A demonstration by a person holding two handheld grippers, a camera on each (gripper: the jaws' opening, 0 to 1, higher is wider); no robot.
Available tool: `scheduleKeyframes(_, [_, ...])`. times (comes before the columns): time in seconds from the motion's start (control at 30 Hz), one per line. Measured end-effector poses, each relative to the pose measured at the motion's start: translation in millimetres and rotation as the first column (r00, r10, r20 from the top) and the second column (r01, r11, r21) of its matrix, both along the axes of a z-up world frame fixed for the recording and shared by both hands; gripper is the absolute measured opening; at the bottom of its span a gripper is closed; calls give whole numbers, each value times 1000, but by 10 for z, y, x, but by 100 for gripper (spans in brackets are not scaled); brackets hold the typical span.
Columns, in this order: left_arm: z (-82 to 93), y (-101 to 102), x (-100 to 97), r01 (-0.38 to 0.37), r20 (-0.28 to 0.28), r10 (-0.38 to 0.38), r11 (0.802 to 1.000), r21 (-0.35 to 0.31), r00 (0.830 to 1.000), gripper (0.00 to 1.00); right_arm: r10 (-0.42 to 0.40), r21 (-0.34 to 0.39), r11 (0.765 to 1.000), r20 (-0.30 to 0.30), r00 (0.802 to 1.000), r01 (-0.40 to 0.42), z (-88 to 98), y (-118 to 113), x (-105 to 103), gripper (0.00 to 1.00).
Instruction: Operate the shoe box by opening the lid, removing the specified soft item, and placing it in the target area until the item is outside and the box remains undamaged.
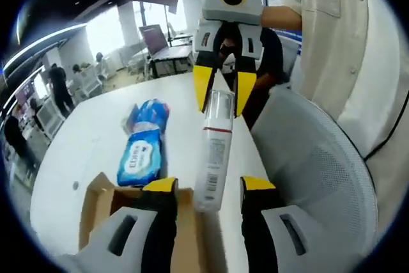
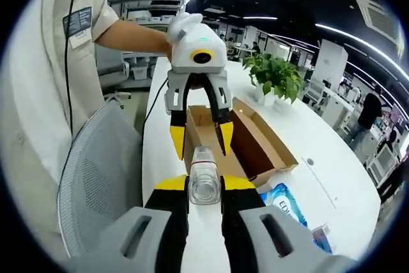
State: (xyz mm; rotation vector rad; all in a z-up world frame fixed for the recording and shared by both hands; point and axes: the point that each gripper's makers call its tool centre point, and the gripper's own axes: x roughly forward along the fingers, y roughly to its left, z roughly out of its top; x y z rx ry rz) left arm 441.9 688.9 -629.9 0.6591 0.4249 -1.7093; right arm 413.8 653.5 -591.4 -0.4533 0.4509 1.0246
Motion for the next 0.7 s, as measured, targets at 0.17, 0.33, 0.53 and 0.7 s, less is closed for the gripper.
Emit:
scheduleKeyframes(0.17, [85,24,144,-132,-25,130,990,-57,991,50,19,-43,999,-5,1000,-19,5,-62,63,15])
scheduleKeyframes(0.33, [192,70,229,-253,-97,242,959,-126,965,55,42,-108,993,-2,999,-42,32,-132,133,15])
scheduleKeyframes(0.53, [138,214,236,-324,-101,313,938,-122,944,64,56,-184,981,-2,998,-55,69,-270,283,15])
scheduleKeyframes(0.7, [79,327,274,-368,-88,360,923,-111,929,72,78,-244,967,1,997,-76,146,-391,418,15])
